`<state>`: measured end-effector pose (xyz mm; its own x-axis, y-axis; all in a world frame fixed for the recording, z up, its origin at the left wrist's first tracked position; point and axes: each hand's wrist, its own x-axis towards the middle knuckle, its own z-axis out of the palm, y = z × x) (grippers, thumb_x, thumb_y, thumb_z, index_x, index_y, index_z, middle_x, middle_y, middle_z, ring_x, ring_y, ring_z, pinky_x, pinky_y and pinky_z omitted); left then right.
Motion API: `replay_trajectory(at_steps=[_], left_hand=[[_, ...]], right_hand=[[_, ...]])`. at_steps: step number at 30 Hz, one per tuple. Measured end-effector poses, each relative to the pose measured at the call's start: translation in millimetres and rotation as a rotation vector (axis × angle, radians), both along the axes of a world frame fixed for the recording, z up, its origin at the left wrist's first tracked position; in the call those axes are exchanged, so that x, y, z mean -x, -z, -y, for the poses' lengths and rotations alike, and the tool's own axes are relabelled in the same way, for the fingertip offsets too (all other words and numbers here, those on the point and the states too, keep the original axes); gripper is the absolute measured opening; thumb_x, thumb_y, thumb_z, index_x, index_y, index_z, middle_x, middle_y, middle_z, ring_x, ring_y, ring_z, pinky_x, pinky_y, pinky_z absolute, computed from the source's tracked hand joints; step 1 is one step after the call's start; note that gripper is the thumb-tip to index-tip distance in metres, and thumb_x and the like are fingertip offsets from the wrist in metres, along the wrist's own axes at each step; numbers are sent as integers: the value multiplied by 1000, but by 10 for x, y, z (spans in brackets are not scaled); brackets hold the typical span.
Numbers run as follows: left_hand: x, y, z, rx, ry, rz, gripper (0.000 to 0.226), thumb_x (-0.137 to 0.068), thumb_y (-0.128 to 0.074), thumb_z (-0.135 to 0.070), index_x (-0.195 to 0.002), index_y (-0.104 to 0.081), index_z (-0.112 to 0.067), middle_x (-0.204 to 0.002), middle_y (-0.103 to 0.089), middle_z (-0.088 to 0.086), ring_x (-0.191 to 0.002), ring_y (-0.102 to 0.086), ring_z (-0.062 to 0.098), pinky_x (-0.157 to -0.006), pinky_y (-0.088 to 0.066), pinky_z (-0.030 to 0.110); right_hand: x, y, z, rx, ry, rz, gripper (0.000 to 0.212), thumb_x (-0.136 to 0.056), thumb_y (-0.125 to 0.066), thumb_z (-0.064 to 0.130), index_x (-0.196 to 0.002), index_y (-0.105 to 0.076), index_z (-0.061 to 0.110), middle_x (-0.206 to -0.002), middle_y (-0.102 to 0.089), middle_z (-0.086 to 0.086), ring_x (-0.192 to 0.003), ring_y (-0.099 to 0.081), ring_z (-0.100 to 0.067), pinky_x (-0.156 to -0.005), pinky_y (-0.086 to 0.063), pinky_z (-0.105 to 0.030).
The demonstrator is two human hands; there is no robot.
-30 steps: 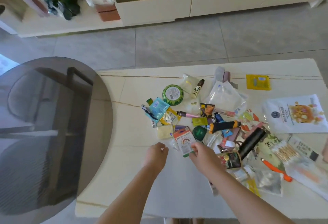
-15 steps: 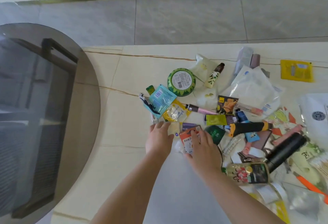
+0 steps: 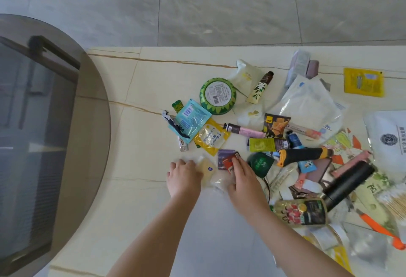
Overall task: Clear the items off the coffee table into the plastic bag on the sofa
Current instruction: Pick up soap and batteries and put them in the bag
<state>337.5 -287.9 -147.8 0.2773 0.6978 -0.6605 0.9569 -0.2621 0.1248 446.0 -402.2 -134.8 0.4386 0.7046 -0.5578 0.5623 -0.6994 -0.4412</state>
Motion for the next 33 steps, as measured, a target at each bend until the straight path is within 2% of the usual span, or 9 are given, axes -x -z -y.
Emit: replay_trajectory(at_steps=[2,5,9,12,16,19,23,29,33], left_hand=[[41,-63,25,47,-69,24,29,-92,-49,-33,-111,-56,-12,-119,-51,7,-116,-41,27,-92,-40,36],[67,-170,59,121,-190,68,29,-92,-48,-31,-109,-53,-7,-116,-51,10,-112,-44,29,-91,-41,38],[-36,-241,112,261,-260,156,31,-88,-55,-31,-107,-56,-6,-111,-50,9,-106,-50,28,-88,-45,34],[-214,-267,182,312,-295,245,31,-84,-62,-29,-107,-60,-9,-113,-45,2,-100,-50,22,-80,-43,27],[-409,-158,293,212,-177,196,36,-86,-61,-26,-119,-56,-11,-126,-43,6,-115,-46,24,-95,-45,34],[-448,-84,375,150,-227,134,41,-86,-63,-25,-120,-45,-11,-122,-48,8,-113,-49,26,-91,-46,35],[-401,-7,482,219,-364,113,51,-81,-67,-21,-121,-36,-16,-112,-59,9,-103,-59,29,-83,-52,37],[-259,-67,483,310,-416,74,39,-82,-63,-24,-117,-50,-11,-115,-59,10,-103,-59,28,-83,-49,31],[-93,-228,472,342,-477,161,37,-85,-60,-21,-120,-51,-11,-114,-54,12,-97,-58,31,-82,-49,33]], right_hand=[[-57,-82,10,-22,121,-62,55,-94,-42,15,-147,-26,14,-151,-29,-2,-136,-34,-18,-102,-36,-26],[-111,-186,90,-9,261,-66,38,-91,-45,11,-129,-45,13,-121,-56,-4,-108,-56,-20,-84,-49,-31],[-121,-296,247,25,350,-1,27,-94,-50,20,-120,-45,13,-97,-61,-1,-87,-61,-18,-71,-52,-33],[-133,-331,328,-47,389,19,28,-93,-53,21,-120,-48,12,-102,-60,-2,-93,-58,-16,-75,-49,-26],[-200,-279,380,-105,413,11,30,-93,-54,22,-121,-50,13,-102,-57,2,-94,-55,-11,-75,-46,-20],[-218,-235,385,-101,434,4,34,-93,-54,25,-125,-48,13,-107,-59,1,-97,-57,-12,-78,-50,-24],[-220,-212,389,-63,449,-4,40,-94,-54,26,-130,-45,13,-117,-60,-3,-106,-58,-17,-84,-49,-26],[-241,-307,362,-21,494,-68,42,-94,-53,28,-134,-42,16,-120,-60,-5,-107,-58,-20,-85,-52,-33],[-232,-441,395,34,586,-162,39,-93,-55,27,-129,-43,17,-114,-59,-3,-99,-59,-19,-79,-54,-34]])
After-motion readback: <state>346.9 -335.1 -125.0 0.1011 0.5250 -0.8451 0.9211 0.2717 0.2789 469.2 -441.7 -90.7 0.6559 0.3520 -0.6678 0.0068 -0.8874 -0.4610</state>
